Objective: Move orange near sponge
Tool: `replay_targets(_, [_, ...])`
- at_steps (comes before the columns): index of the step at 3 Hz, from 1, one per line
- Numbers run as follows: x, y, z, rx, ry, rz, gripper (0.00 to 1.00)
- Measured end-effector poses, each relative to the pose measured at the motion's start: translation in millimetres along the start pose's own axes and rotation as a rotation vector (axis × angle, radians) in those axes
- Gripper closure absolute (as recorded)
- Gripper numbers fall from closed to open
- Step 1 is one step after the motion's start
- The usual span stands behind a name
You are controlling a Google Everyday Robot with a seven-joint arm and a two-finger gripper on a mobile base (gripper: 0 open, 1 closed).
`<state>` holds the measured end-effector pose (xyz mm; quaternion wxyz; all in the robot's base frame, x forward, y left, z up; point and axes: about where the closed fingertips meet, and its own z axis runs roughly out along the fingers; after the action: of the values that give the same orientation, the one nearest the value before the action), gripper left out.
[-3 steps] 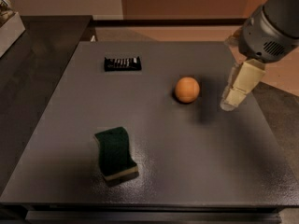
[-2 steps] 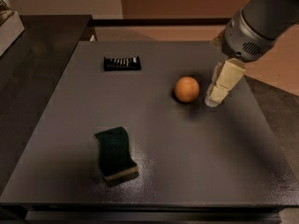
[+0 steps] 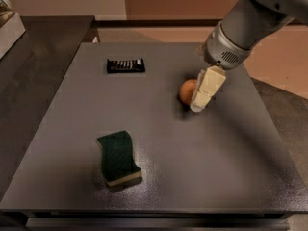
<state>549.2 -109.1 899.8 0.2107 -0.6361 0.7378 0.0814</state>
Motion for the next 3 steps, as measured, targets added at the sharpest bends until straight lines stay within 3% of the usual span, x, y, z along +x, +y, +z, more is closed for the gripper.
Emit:
replay_targets(2, [-6.3,-2.7,37.0,-0.03,-0.003,-0.019,0.0])
replay_targets(3, [-1.3,-4.4,45.0,-0.034,0.007,-0.017,0.18])
